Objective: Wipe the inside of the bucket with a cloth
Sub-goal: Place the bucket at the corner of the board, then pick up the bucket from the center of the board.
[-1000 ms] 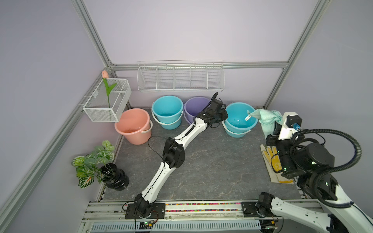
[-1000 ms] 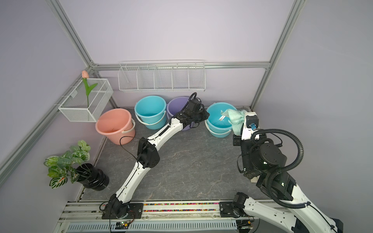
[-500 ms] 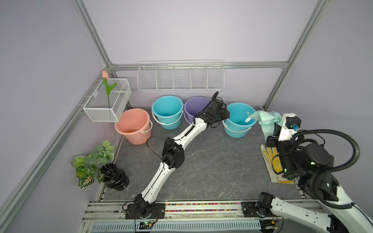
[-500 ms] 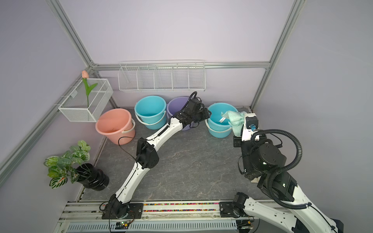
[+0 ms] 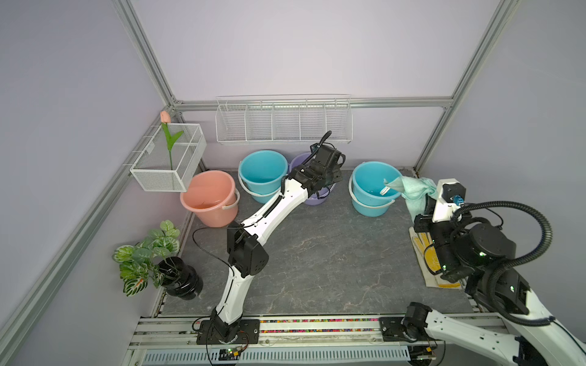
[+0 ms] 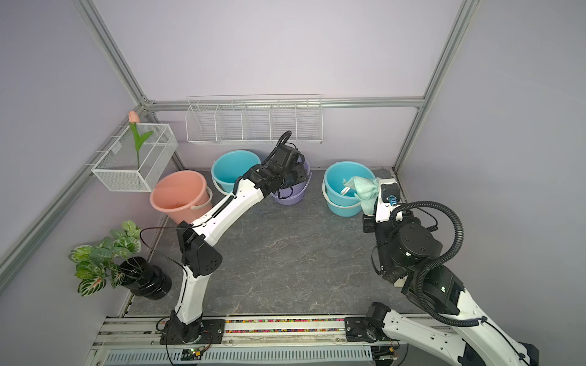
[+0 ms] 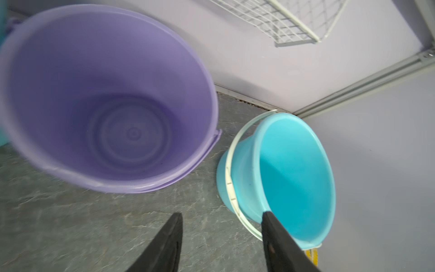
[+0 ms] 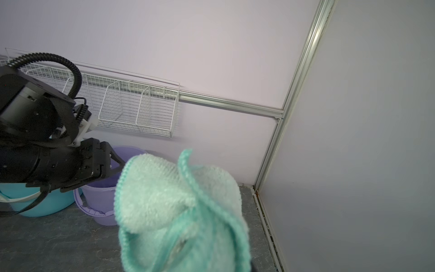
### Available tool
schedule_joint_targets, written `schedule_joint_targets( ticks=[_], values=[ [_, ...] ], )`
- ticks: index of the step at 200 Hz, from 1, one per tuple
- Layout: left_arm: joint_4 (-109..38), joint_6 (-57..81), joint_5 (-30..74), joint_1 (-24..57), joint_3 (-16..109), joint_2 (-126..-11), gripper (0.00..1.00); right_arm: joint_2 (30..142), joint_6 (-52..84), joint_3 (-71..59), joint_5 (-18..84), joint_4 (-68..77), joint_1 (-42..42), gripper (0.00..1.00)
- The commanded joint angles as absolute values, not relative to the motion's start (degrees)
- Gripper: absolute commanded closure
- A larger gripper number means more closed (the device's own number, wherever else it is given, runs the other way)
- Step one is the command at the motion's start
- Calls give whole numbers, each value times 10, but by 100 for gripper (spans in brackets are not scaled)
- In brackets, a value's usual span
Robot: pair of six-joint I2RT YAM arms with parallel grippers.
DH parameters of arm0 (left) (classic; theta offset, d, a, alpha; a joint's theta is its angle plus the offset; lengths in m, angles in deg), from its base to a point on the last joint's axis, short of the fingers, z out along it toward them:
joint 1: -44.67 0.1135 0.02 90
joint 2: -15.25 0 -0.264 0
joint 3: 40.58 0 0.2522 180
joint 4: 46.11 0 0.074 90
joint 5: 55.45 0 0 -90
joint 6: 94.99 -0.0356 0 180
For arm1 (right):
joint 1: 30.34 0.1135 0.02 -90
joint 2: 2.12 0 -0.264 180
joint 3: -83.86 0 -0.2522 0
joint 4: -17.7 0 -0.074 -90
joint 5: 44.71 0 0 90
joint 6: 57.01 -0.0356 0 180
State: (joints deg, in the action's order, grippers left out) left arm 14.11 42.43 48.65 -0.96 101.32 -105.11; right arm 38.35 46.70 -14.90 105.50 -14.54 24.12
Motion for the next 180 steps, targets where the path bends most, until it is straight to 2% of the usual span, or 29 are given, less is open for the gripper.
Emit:
schedule_joint_targets(
  ticks=[1, 30, 56, 119, 180],
  values=[
    [185, 477, 572, 0, 963, -1018, 39, 392, 442, -151, 1045, -140, 240, 93],
    [176, 514, 587, 20, 902, -988, 35, 399, 439, -149, 1041, -139, 240, 93],
    [141, 515, 546, 48, 867, -983, 35, 405, 436, -149, 1036, -140, 240, 93],
    [180, 502, 530, 91, 941, -1057, 37, 409, 432, -145, 1034, -145, 240, 93],
    [187, 492, 494, 106, 978, -1106, 46, 417, 435, -147, 1033, -137, 240, 93]
  ],
)
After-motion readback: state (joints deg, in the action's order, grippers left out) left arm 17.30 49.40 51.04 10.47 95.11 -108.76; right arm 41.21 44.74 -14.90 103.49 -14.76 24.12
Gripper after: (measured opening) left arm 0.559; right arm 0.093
